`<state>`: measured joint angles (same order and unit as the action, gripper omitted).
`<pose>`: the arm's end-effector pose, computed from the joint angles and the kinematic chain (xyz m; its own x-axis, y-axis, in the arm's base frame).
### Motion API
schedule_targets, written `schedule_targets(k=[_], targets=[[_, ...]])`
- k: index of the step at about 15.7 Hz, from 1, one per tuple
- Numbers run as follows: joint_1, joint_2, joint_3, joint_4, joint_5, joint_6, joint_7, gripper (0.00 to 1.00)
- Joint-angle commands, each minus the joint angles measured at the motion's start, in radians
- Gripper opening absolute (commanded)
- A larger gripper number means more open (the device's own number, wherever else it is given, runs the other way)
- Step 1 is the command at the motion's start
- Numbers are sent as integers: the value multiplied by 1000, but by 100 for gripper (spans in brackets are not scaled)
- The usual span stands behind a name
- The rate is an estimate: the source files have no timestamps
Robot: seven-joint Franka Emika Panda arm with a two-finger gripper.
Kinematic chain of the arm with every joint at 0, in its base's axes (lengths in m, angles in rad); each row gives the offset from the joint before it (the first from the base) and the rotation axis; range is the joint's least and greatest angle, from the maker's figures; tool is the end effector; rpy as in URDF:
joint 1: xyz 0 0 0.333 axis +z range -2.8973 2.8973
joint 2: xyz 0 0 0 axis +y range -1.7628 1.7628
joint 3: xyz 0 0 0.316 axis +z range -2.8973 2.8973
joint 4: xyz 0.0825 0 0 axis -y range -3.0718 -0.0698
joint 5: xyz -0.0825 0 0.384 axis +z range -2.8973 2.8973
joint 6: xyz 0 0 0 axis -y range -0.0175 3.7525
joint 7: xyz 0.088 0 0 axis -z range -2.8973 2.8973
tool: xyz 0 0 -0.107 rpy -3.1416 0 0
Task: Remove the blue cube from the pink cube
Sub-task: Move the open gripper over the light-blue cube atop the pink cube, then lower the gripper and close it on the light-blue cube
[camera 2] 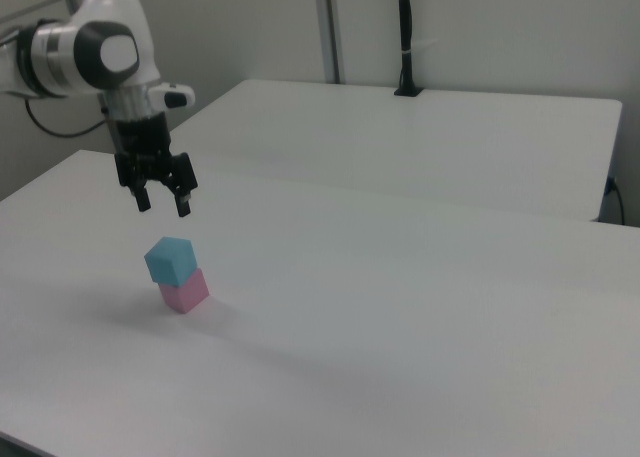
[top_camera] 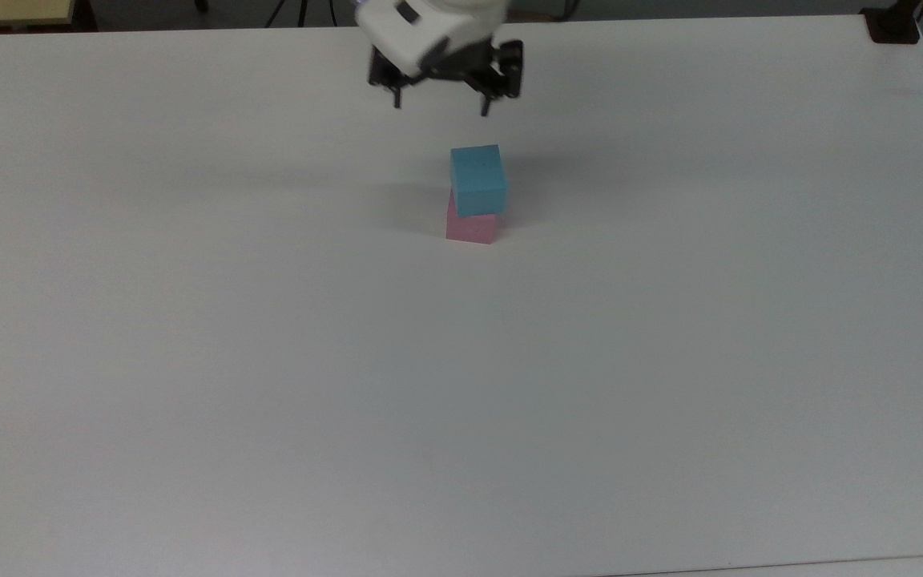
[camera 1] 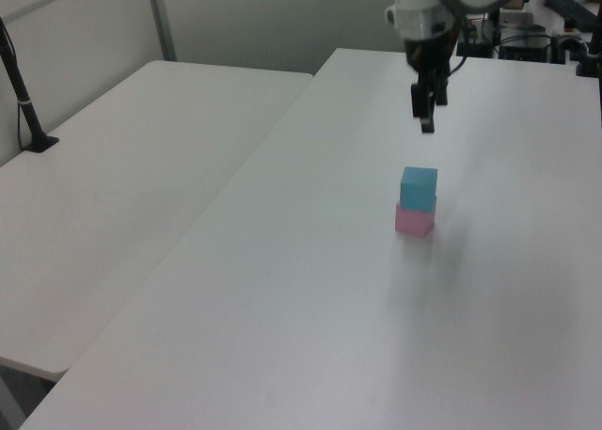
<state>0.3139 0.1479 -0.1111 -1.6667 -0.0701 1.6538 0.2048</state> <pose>0.5790 0.1155 0.5019 0.9903 0.0012 -0.1390 0.0173 -0.9932 0.1150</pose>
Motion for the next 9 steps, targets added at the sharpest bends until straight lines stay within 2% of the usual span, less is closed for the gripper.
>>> schedule_targets(k=[1,8,9], targets=[[50,87,-12,-5,3,79,18,100],[85,168,-7,-42,-7,159,19,99],[88,168,-7,-45,-11,159,16,82]])
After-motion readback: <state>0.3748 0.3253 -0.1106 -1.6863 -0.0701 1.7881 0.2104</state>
